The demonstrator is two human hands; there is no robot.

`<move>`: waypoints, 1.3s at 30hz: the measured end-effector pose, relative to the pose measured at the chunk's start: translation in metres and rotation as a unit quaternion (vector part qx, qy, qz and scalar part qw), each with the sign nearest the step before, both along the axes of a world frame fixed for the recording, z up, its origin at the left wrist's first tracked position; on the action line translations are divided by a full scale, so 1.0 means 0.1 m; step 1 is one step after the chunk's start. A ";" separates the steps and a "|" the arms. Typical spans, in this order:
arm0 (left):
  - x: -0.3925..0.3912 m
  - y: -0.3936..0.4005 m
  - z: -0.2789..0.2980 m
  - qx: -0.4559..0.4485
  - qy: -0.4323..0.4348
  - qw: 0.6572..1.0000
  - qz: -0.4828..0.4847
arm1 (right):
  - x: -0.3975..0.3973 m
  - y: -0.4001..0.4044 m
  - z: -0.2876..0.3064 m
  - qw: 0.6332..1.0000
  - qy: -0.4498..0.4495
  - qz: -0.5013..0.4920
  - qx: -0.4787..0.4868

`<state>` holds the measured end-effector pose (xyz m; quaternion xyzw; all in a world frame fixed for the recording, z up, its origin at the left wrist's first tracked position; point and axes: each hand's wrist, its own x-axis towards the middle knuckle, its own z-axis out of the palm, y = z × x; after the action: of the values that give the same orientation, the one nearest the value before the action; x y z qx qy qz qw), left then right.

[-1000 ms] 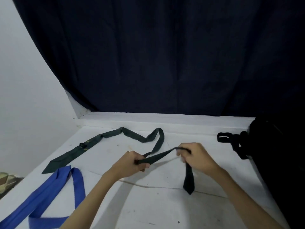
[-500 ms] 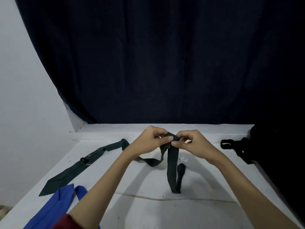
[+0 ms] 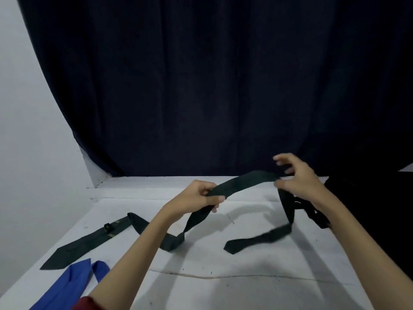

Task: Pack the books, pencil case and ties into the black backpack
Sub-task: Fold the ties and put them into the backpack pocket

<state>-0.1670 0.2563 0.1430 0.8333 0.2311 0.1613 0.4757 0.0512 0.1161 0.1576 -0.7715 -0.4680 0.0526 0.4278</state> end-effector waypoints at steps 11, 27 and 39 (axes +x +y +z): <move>0.60 -0.42 0.53 0.103 0.106 0.983 -0.109 | 0.04 -0.40 0.40 0.965 0.167 0.124 0.160; 0.81 -0.70 0.94 0.130 0.004 0.991 -0.029 | 0.14 -0.39 0.25 0.943 0.138 0.282 -0.111; 0.65 -0.71 1.46 -0.092 -0.149 0.978 -0.112 | 0.15 -0.28 1.00 0.961 0.113 0.039 0.248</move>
<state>-0.1018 0.1850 0.2893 0.7735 0.0767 0.2070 0.5941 0.0662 0.0877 0.2581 -0.6114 -0.4446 0.0382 0.6535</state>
